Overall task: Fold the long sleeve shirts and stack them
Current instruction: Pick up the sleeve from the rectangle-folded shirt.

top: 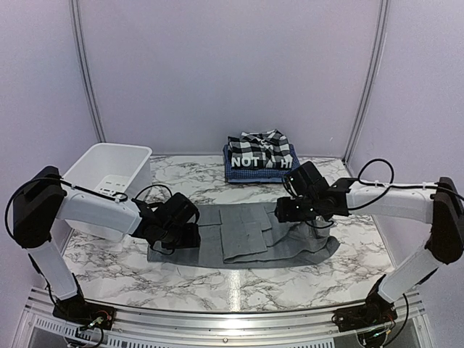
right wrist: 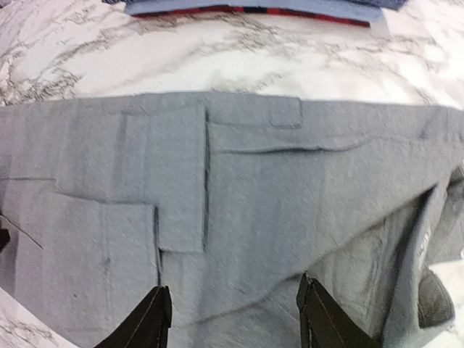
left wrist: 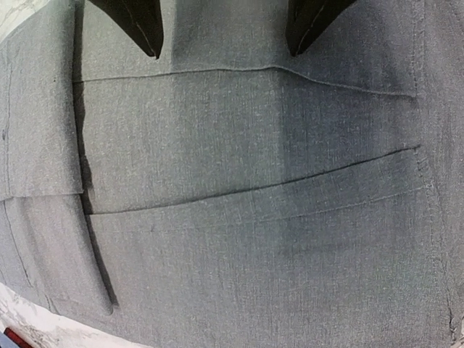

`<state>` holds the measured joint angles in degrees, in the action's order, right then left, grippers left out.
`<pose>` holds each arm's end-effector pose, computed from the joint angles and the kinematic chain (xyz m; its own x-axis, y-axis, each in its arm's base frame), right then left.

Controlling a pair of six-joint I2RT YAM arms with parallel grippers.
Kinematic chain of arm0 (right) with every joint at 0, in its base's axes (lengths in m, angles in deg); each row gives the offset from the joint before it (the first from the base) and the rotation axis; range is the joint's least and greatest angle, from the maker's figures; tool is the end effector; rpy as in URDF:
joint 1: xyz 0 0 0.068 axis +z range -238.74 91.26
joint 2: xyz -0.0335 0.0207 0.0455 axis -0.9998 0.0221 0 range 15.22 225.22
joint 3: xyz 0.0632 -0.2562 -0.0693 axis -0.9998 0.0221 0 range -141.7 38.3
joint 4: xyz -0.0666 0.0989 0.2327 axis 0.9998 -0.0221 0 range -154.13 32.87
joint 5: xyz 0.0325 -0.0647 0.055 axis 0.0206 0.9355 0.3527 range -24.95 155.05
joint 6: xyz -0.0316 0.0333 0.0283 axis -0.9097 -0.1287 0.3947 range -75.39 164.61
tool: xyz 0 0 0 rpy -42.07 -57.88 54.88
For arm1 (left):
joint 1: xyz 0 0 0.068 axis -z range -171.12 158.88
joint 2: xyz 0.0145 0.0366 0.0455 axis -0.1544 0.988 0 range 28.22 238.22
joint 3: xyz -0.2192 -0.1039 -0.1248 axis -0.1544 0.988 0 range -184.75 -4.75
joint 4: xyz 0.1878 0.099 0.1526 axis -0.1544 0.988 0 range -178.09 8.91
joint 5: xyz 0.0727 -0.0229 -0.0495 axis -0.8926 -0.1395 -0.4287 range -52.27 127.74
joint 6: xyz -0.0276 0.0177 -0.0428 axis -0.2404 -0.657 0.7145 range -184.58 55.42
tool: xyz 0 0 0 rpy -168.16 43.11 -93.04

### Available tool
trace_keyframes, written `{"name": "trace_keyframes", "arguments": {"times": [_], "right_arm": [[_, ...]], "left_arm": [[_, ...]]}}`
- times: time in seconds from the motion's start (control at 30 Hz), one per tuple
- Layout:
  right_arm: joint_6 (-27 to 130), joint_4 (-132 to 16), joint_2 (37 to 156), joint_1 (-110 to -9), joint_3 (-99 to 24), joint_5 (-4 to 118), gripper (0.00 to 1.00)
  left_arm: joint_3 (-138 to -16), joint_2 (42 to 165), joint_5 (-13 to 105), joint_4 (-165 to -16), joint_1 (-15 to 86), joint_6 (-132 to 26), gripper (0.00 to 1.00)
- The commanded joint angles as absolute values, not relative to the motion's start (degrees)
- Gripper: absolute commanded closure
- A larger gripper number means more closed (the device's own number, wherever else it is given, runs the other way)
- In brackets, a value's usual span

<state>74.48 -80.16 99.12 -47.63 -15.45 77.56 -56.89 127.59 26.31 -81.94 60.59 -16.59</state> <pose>0.2305 0.1908 0.2177 -0.7940 -0.0475 -0.6061 -0.1712 0.9740 0.1481 0.2152 -0.2611 0.1474 -0.8501 -0.0987 -0.5174 0.0963 0.9366 -0.3368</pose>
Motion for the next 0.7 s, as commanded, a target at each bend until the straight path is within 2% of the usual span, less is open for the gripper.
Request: {"name": "trace_keyframes", "arguments": {"times": [0.0, 0.23, 0.67], "right_arm": [[72.4, -75.8, 106.3, -47.2, -21.7, 74.0, 0.45], [72.8, -70.4, 115.9, -49.3, -24.8, 66.8, 0.49], [76.6, -61.7, 119.6, -50.9, -20.2, 59.0, 0.54]], "left_arm": [[-60.3, 125.7, 26.6, -75.8, 60.9, -18.7, 0.38], [-64.2, 124.8, 26.3, -75.1, 60.8, -21.9, 0.29], [-66.7, 126.0, 27.4, -75.1, 60.8, -23.3, 0.16]]}}
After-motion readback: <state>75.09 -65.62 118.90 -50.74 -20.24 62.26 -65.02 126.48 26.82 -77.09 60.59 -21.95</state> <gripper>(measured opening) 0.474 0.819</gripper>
